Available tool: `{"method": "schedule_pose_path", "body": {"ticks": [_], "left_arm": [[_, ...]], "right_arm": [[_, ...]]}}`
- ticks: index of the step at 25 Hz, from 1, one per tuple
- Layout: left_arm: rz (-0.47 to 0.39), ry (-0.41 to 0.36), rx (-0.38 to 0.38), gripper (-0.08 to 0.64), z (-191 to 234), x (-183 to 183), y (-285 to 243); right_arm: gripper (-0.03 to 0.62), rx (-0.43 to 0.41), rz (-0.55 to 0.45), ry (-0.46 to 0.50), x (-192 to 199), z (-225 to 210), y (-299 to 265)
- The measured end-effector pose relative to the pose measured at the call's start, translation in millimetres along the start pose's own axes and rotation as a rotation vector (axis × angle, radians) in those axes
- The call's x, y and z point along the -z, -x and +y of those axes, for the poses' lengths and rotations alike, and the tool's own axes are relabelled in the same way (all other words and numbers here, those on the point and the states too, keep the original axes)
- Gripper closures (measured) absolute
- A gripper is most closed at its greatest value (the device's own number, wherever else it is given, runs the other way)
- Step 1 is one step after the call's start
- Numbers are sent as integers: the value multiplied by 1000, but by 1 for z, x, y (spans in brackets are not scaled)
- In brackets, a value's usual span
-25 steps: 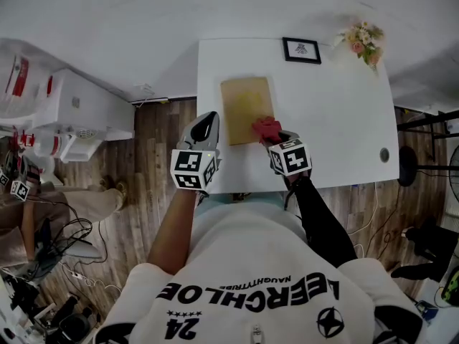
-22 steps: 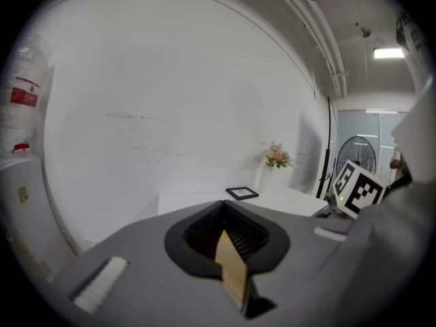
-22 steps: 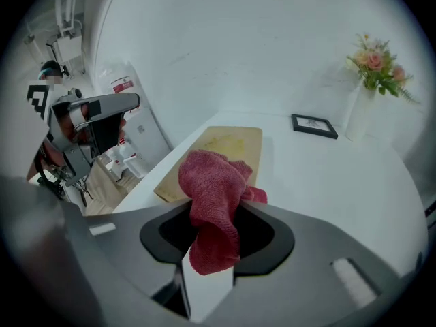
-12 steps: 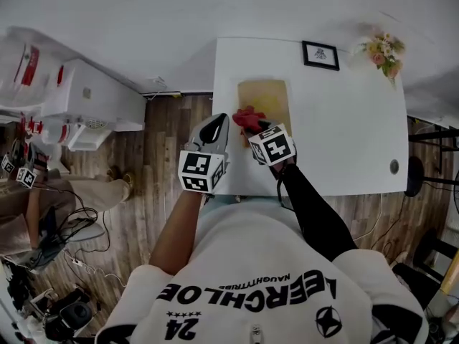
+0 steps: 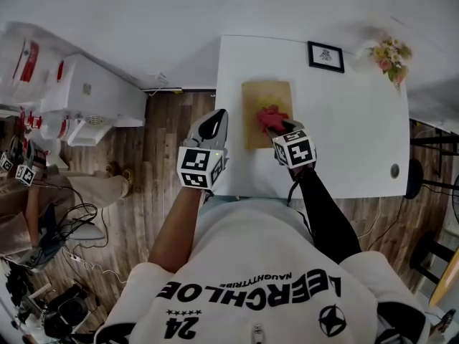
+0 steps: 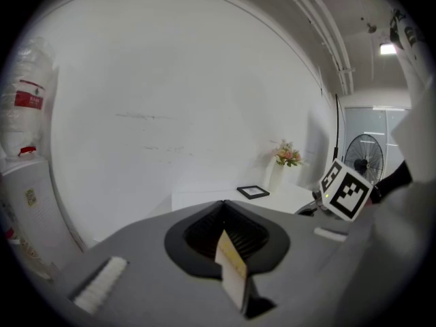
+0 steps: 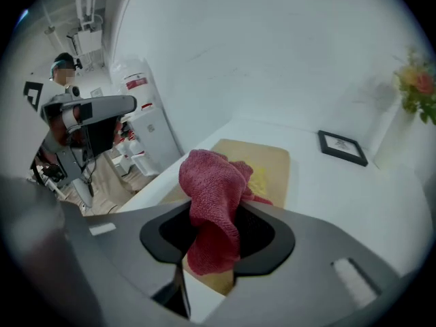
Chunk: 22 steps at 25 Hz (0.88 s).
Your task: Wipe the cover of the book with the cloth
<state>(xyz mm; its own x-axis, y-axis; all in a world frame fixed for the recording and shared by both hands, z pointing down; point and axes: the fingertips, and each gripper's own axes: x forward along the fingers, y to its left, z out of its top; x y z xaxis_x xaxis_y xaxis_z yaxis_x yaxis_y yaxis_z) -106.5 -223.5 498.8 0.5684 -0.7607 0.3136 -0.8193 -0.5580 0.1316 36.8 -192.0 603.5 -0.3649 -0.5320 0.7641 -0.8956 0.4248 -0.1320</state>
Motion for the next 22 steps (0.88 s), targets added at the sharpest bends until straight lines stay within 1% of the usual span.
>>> {"method": "schedule_pose_path", "body": {"ticks": [2,4,12,14,18,20,22], "left_arm": [[-1,3,5,506,0,-2,-5],[-1,4,11,506,-1,-3,-10],[-11,-1,25,506,-10,-10,-25],[-14,5,17,506,-8,-11,-25],[-15,16,-9,506,-3,-10,-22],[-10,18,-29,506,0,-8,-18],[-6,21,-53,506,3,-5,-13]], "right_arm": [[454,47,-8,-50,8,-25,10],[454,77,-9,-80,12,-41,17],[454,86,3,-46,11,-44,19],[454,62,-20,-31,1,-35,18],[454,-46,-78,17,-39,2,1],[454,-105,-89,33,-58,23,-12],[454,-150,-79,60,-69,42,-27]]}}
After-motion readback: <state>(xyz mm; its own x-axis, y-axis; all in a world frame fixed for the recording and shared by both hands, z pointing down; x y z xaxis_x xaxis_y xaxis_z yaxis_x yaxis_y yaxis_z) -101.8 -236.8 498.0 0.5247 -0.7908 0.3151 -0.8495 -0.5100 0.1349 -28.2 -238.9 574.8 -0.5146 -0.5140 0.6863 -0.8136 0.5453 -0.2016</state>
